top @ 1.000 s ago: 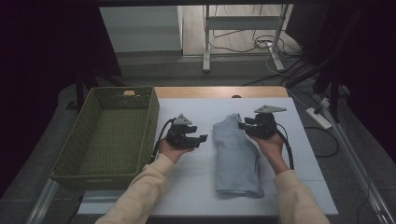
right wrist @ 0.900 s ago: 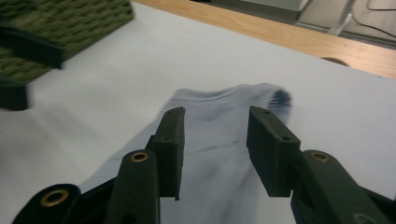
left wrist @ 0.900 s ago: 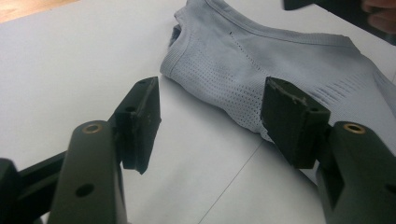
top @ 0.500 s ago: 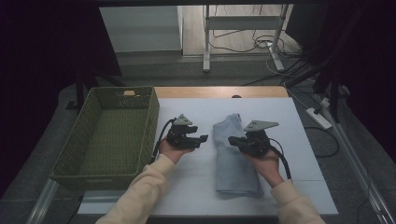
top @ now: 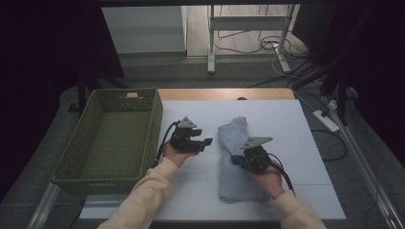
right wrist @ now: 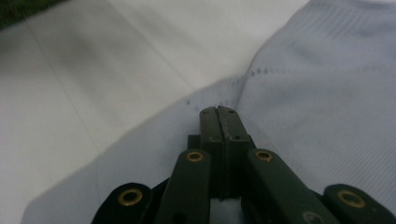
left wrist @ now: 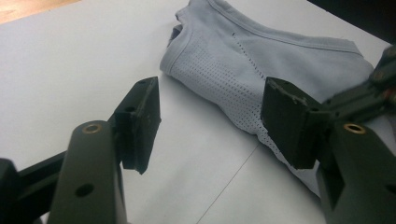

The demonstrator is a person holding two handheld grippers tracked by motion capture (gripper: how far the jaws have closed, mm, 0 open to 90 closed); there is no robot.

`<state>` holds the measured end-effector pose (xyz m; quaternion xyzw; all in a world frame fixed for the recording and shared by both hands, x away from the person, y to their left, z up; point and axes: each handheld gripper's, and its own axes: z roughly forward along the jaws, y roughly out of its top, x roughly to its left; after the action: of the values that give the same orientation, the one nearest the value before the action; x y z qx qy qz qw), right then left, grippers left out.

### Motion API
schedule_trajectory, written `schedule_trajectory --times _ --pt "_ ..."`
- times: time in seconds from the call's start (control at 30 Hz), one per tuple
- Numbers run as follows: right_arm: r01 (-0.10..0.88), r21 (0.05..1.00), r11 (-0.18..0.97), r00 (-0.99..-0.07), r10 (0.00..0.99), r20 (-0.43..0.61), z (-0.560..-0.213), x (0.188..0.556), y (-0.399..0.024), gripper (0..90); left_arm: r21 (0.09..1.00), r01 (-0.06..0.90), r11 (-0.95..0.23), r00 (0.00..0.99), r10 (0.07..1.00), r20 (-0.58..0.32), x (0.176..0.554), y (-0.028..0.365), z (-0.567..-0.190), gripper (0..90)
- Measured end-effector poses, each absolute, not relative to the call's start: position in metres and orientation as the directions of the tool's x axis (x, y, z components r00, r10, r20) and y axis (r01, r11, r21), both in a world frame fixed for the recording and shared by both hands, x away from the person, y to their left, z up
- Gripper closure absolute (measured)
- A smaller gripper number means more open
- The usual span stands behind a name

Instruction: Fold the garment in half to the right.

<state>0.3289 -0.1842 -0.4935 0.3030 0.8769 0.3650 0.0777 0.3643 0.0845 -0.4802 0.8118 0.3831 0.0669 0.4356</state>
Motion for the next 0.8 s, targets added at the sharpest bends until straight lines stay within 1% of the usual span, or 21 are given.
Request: schedule_trajectory --times 0.3,0.5,0.57,0.7,0.8 --pt "0.491 0.654 0.576 -0.804 0.589 0.085 -0.505 0.323 -0.190 89.2 0.758 0.564 -0.326 0.696 0.682 -0.225 0.365 0.085 -0.481 38.1" --pt "0.514 0.652 0.558 -0.794 0.597 0.115 -0.511 0.325 -0.197 89.2 0.758 0.565 -0.326 0.695 0.683 -0.225 0.364 0.085 -0.480 38.0" --pt "0.514 0.651 0.559 -0.793 0.599 0.111 -0.511 0.324 -0.199 89.1 0.758 0.565 -0.327 0.695 0.683 -0.224 0.365 0.085 -0.481 38.0" --pt "0.503 0.664 0.554 -0.793 0.600 0.100 -0.509 0.322 -0.201 89.1 0.757 0.565 -0.329 0.697 0.682 -0.223 0.364 0.085 -0.481 38.0" --pt "0.492 0.695 0.524 -0.798 0.591 0.120 -0.502 0.317 -0.204 89.0 0.758 0.563 -0.330 0.698 0.681 -0.221 0.364 0.085 -0.481 38.0"
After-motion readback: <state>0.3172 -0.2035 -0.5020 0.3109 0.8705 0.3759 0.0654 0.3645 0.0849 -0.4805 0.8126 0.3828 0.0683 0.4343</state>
